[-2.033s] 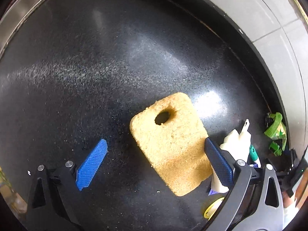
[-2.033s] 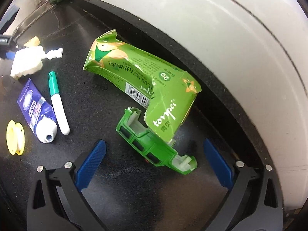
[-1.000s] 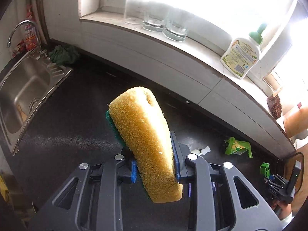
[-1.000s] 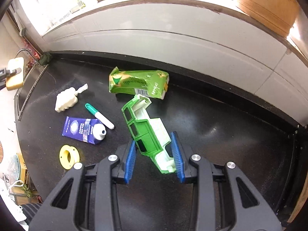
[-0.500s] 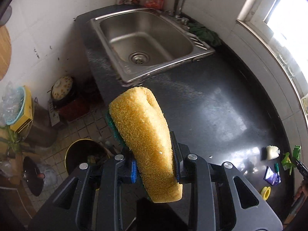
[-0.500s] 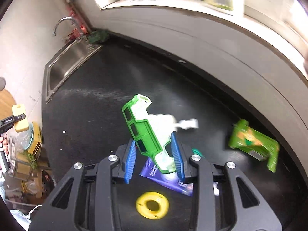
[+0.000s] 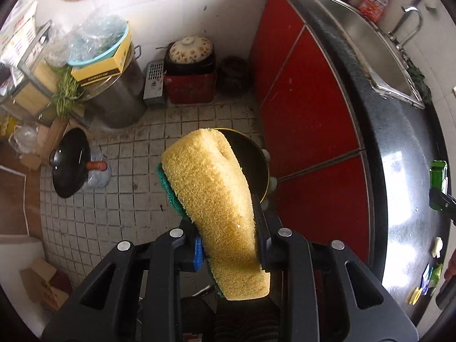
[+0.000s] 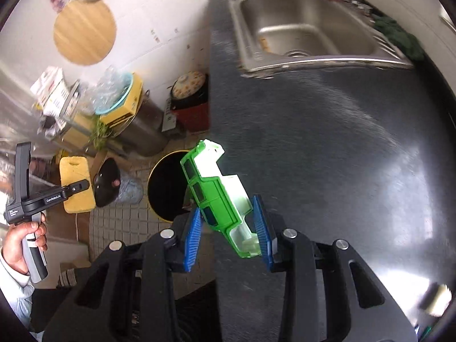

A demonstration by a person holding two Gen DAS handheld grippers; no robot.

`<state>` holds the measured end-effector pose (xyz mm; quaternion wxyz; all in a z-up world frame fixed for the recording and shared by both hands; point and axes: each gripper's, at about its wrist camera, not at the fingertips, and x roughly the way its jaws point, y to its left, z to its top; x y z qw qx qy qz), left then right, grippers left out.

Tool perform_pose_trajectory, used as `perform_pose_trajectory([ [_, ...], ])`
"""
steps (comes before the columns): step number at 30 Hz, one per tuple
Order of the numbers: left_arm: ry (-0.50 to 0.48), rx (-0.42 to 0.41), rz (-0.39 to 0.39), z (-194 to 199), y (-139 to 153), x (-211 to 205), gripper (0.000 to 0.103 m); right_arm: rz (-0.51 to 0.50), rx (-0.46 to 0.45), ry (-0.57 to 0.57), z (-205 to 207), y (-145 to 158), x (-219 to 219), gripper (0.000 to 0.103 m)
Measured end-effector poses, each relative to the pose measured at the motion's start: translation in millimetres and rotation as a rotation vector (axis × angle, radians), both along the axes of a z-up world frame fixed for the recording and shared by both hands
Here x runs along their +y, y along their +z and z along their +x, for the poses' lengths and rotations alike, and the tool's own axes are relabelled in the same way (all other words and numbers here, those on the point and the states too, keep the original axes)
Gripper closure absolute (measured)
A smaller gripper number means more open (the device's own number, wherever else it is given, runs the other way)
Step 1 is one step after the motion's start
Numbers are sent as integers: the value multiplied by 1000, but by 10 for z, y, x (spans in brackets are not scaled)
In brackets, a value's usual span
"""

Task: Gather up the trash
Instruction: 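Carry the sponge in left tool and truck in right tool over the bin, then open left tool to drop the sponge while right tool releases the truck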

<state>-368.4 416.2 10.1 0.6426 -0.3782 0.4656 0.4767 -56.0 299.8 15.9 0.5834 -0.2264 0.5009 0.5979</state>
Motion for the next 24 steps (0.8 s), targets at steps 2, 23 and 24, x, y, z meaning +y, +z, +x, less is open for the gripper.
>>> perform_pose_trajectory([
  [2, 32, -9, -15, -164, -66, 12, 76, -12, -4, 61, -286, -22, 242, 68],
  [23, 82, -102, -67, -277, -263, 463, 21, -66, 289, 96, -936, -108, 1289, 34],
  [24, 110, -105, -38, -279, -227, 464, 6, -44, 300, 66, -913, -53, 1306, 12],
])
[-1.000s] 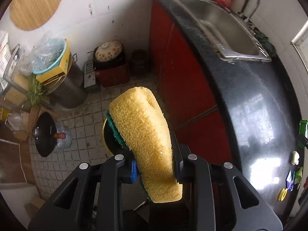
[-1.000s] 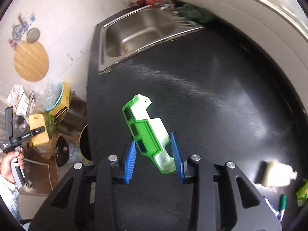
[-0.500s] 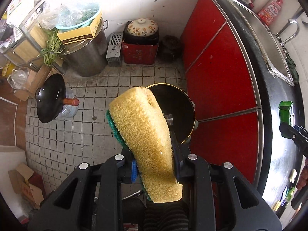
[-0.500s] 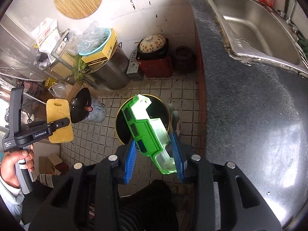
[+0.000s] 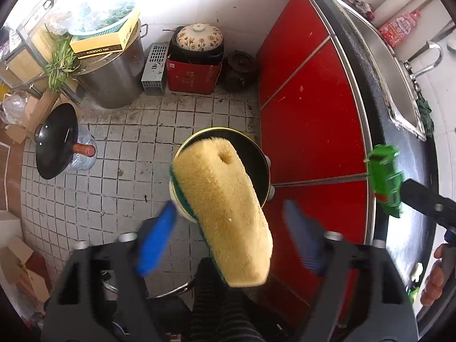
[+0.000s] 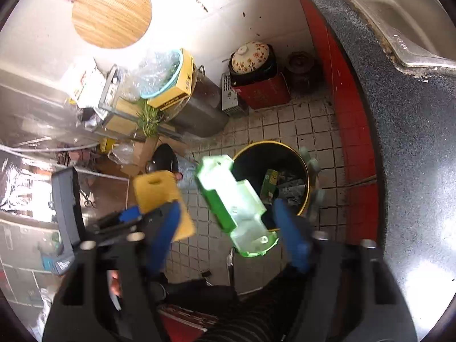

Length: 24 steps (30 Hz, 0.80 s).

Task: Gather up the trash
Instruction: 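Open left tool to drop the sponge while right tool releases the truck, then bring both open tools back over the countertop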

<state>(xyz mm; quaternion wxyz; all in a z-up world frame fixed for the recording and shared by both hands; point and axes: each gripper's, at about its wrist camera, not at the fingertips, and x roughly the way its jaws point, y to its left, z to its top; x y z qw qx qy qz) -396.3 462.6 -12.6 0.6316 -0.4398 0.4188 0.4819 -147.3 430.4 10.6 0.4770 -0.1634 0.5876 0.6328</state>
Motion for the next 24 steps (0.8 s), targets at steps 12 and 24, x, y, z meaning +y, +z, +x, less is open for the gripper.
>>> perform_pose_trajectory([
  [12, -181, 52, 89, 959, 250, -49, 6, 176, -421, -553, 1649, 676, -1695, 7],
  [24, -1012, 3, 54, 3973, 73, -2196, 6, -445, -521, -1481, 2490, -282, -6539, 7],
])
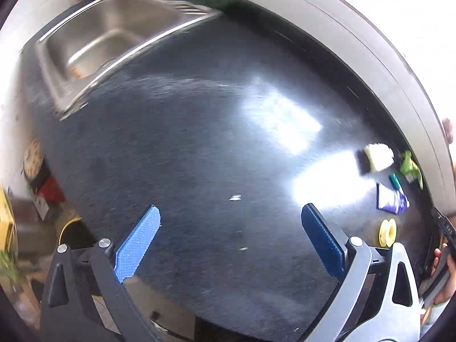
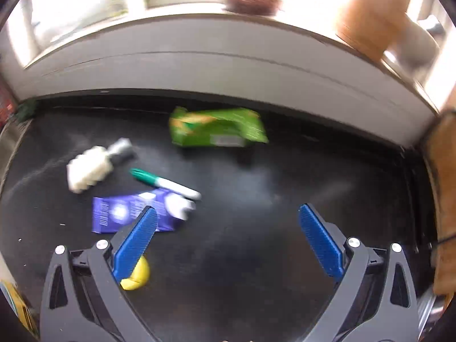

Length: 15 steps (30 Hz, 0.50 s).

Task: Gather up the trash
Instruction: 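Bring both open tools back over the countertop, then grasp the white plastic bottle with left tool while right tool grasps the green juice carton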

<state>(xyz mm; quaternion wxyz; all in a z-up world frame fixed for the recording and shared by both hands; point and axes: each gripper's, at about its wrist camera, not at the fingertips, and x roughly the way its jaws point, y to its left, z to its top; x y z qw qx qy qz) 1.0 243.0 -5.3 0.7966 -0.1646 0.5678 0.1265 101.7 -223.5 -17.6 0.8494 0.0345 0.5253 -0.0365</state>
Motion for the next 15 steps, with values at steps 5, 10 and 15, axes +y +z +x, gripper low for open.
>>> perform_pose_trajectory([
  [5, -286, 38, 72, 777, -184, -1044, 6, 17, 121, -251, -692, -498, -1212, 7],
  [10, -575, 84, 207, 1477, -427, -2007, 6, 40, 218, -341, -1189, -912, -1722, 7],
  [15, -707, 115, 301, 1933, -536, -2451, 7, 111, 234, -372, -1396, -1105, -1951, 6],
])
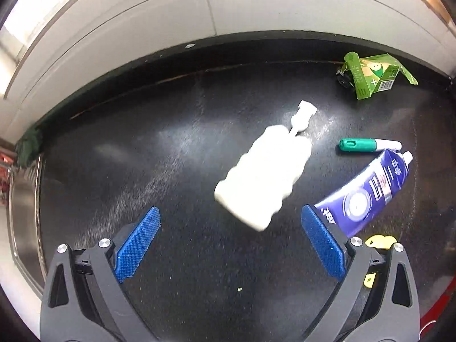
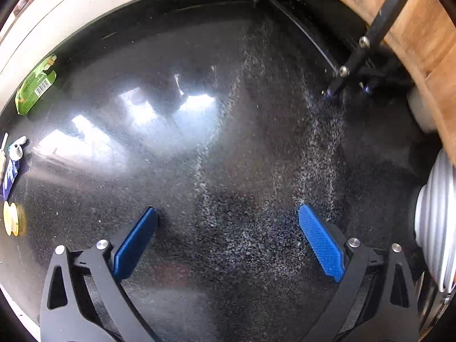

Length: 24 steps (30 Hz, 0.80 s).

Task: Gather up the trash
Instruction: 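Grasp the white plastic bottle with left tool while right tool grasps the green juice carton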

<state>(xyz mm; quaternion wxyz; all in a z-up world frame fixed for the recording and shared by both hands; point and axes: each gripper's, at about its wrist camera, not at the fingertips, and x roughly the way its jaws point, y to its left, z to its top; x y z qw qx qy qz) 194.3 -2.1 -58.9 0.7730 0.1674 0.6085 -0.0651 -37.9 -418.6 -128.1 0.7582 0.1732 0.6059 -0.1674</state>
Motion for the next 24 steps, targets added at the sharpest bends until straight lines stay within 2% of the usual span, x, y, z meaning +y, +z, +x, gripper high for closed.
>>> perform_pose_trajectory([
  [4, -38, 41, 43, 212, -156, -134, 7, -10, -22, 10, 93, -40, -46, 6],
  [7, -49, 71, 44, 299, -280, -152, 7, -23, -66, 56, 296, -28, 70, 5],
  [9, -52, 88, 23, 346, -360, -131, 7, -19, -69, 109, 457, -29, 109, 5],
  [10, -49, 90, -27, 384, -364, -107, 10, -14, -60, 122, 538, -31, 127, 5],
  [11, -38, 97, -84, 426, -361, -79, 21, -10, -54, 136, 631, -32, 145, 5],
  [13, -48, 56, -107, 503, -276, -72, 60, -15, -87, 158, 813, 23, 201, 5],
  [14, -55, 60, -95, 522, -261, -64, 77, -16, -107, 169, 901, 57, 235, 5],
  [17, -17, 73, -153, 573, -238, 67, 85, 11, -156, 206, 1262, 129, 362, 5],
  [20, 88, 77, -225, 553, -202, 382, 85, 64, -211, 245, 1658, 243, 503, 5],
  [24, 220, 58, -273, 364, -126, 848, 85, 181, -286, 274, 2079, 379, 717, 5],
])
